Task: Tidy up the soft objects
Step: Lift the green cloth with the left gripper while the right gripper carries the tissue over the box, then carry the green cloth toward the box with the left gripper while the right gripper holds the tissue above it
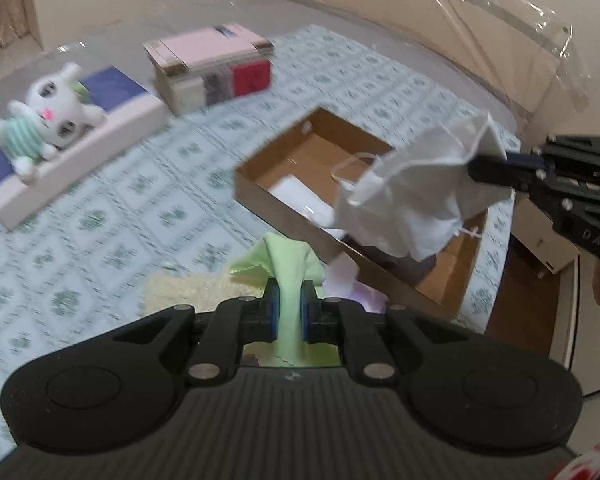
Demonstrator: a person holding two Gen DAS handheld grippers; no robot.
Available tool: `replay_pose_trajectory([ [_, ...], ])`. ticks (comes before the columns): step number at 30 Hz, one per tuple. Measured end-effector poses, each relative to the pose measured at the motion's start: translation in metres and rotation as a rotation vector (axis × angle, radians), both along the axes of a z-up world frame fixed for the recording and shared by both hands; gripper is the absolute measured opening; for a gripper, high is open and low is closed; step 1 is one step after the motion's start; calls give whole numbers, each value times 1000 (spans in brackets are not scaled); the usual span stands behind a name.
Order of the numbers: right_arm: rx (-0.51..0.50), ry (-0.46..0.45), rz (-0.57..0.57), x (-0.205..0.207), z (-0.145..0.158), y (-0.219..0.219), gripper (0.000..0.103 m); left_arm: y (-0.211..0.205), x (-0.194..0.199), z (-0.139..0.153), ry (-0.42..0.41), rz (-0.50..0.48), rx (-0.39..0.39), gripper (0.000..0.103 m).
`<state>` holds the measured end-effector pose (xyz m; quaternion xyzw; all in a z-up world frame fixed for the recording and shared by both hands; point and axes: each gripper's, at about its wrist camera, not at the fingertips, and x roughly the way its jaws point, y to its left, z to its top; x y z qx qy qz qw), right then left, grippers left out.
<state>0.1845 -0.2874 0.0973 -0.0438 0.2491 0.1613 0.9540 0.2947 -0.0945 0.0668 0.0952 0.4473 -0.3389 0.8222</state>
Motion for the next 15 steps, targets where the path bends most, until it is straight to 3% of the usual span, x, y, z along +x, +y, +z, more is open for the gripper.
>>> replay_pose_trajectory([
  [4,5,23,-11,3,-11,-7,3,-19,-3,-33,46,-32,9,11],
  [6,5,32,-15,4,-16,-10,3,-25,-6,-45,56,-44,12,16],
  [8,8,38,-20,5,-20,-15,3,-29,-11,-55,55,-55,24,29],
  [15,30,45,-33,5,-25,-25,3,-38,-39,-74,-2,-84,93,31],
])
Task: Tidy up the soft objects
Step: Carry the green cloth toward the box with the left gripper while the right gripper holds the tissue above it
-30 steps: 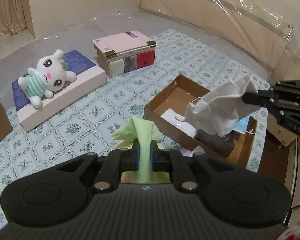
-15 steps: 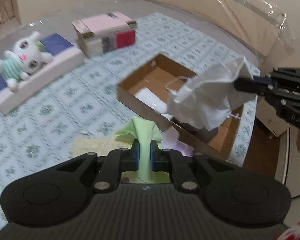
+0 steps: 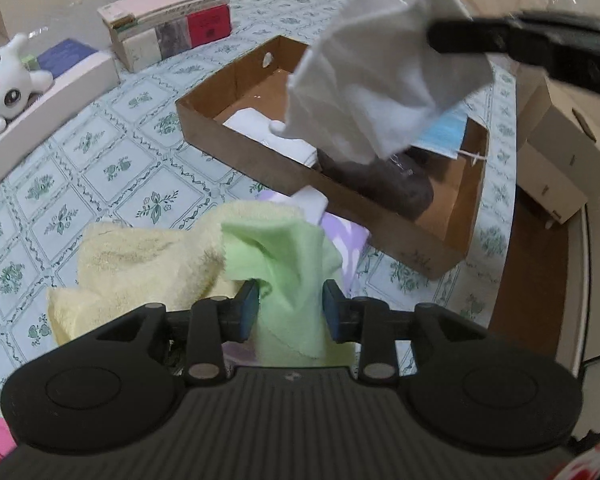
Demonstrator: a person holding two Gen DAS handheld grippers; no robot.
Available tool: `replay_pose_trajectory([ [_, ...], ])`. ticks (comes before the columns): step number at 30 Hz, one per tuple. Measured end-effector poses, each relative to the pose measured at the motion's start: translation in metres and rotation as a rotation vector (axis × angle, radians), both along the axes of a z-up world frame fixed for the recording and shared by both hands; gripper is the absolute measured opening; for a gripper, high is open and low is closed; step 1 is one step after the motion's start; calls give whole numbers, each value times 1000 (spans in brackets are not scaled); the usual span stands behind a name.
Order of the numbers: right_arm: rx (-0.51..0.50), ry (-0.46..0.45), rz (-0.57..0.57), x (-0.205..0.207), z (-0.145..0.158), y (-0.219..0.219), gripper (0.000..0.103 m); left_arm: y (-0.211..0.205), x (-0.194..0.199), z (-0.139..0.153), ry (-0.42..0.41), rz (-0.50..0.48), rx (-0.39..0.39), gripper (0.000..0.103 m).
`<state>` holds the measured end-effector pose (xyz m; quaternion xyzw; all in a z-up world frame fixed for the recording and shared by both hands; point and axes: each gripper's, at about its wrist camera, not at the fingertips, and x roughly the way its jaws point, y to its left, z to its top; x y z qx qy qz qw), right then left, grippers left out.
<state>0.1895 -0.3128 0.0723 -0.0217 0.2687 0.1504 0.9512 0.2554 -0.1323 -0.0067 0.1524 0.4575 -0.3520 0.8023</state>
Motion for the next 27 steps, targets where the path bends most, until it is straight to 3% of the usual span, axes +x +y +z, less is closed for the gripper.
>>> replay_pose_trajectory([
  [8,16,1,-9,-8,0,-8,3,-8,-26,8,-101,-20,-8,32],
  [13,22,2,-21,-14,1,-14,3,-25,-31,3,-167,-30,33,32],
  [17,27,-1,-34,-17,3,-21,3,-29,-29,0,-173,-23,62,8],
  [22,36,-10,-46,-22,8,-29,3,-24,-28,9,-164,-12,47,6],
  [27,48,-25,-59,-26,15,-35,3,-18,-27,41,-166,6,-8,6],
])
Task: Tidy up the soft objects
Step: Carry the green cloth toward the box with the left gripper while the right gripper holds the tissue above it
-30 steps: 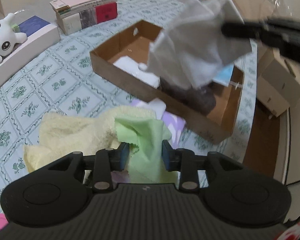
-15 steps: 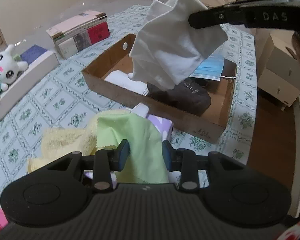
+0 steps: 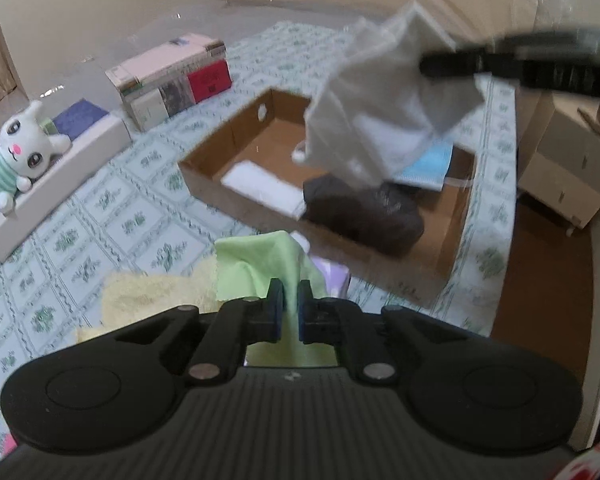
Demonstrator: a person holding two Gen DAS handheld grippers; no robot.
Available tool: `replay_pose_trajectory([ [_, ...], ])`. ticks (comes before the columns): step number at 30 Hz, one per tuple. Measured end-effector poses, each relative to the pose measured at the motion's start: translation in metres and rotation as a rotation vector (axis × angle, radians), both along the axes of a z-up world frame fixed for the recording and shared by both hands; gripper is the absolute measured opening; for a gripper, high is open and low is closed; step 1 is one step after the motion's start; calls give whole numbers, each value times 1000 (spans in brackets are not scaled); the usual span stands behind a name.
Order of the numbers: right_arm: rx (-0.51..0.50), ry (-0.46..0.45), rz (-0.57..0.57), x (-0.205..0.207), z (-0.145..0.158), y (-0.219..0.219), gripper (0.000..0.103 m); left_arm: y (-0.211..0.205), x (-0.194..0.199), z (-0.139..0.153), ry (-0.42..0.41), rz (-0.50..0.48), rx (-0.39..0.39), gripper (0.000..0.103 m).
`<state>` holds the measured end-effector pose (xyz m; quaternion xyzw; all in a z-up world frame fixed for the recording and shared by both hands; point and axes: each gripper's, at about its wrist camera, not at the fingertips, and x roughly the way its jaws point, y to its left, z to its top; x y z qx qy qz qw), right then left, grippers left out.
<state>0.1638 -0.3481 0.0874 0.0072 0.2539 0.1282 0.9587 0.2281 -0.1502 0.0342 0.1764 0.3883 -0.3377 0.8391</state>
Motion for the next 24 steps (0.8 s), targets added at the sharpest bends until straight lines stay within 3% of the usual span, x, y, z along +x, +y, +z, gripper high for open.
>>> replay_pose_trajectory([
  [6,16,-20,-6,-9,10,-6,3,5,3,50,-48,15,-46,6],
  [12,13,-22,-5,-18,11,-8,3,3,6,64,-79,17,-16,6],
  [16,16,-8,-8,-19,5,-9,3,2,15,42,-64,42,18,6],
  [19,7,4,-3,-18,0,-8,3,9,30,8,17,87,10,6],
  [24,-2,35,-4,-6,-12,-7,3,15,44,-39,79,120,37,7],
])
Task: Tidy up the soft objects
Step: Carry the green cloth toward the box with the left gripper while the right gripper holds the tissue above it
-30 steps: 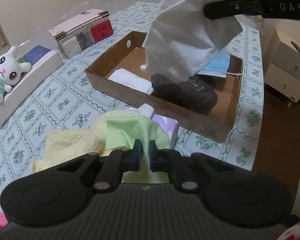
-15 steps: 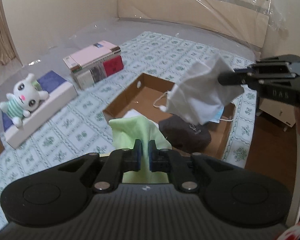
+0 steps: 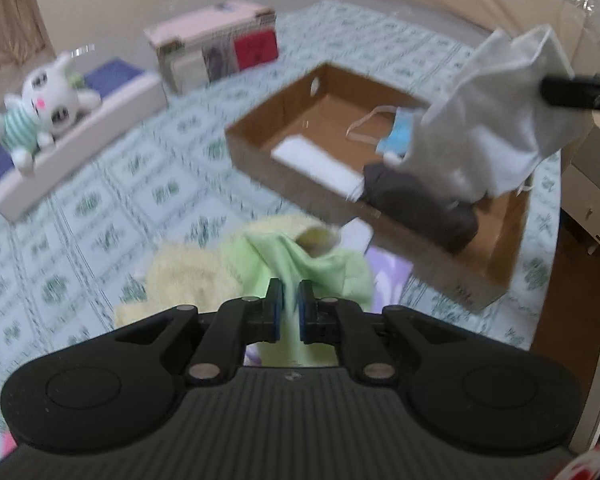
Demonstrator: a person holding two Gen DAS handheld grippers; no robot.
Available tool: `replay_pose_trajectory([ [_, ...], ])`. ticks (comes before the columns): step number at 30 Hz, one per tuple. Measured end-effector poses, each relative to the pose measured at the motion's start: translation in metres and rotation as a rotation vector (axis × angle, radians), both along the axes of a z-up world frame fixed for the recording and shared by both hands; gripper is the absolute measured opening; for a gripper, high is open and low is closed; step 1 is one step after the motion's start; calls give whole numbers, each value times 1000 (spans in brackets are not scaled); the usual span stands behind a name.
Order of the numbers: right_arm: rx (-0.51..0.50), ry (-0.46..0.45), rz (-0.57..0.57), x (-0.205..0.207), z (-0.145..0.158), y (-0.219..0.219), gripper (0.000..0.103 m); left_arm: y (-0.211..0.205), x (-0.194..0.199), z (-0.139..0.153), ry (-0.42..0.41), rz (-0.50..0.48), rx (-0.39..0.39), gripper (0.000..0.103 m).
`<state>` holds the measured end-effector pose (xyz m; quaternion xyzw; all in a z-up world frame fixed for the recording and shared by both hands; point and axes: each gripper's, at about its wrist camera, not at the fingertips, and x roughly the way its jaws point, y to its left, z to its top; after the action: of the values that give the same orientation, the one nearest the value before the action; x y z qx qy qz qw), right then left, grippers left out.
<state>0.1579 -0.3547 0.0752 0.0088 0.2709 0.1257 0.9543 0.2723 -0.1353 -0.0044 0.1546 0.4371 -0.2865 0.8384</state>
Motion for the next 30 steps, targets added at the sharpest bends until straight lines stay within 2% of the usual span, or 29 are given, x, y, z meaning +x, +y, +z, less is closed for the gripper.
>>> replay_pose_trajectory([
  [3,-2,8,6,4,-4,3,3,8,-1,-6,11,8,-26,10],
  [4,-4,9,10,5,-4,4,3,12,-4,-3,5,11,-40,15],
  [5,-3,9,13,6,-5,5,3,16,-8,0,-7,16,-48,26],
  [7,0,6,20,6,-5,7,3,22,-18,8,-45,28,-52,40],
  [12,14,1,27,4,-5,12,3,30,-42,6,-66,57,-91,52],
  [17,28,13,20,3,-11,13,3,16,-48,-20,-57,108,-108,58],
  [18,29,16,18,4,-12,13,3,12,-48,-26,-65,117,-96,57],
  [19,29,20,16,5,-13,12,3,10,-48,-32,-71,130,-85,51],
  [20,29,23,13,5,-13,11,3,10,-48,-35,-71,142,-83,31],
  [22,27,24,9,5,-13,9,3,15,-48,-35,-69,170,-96,8],
  [25,24,17,5,2,-11,6,3,26,-55,-13,-98,169,-138,3],
  [30,36,-4,4,-5,-2,6,3,42,-59,46,-148,143,-196,2],
])
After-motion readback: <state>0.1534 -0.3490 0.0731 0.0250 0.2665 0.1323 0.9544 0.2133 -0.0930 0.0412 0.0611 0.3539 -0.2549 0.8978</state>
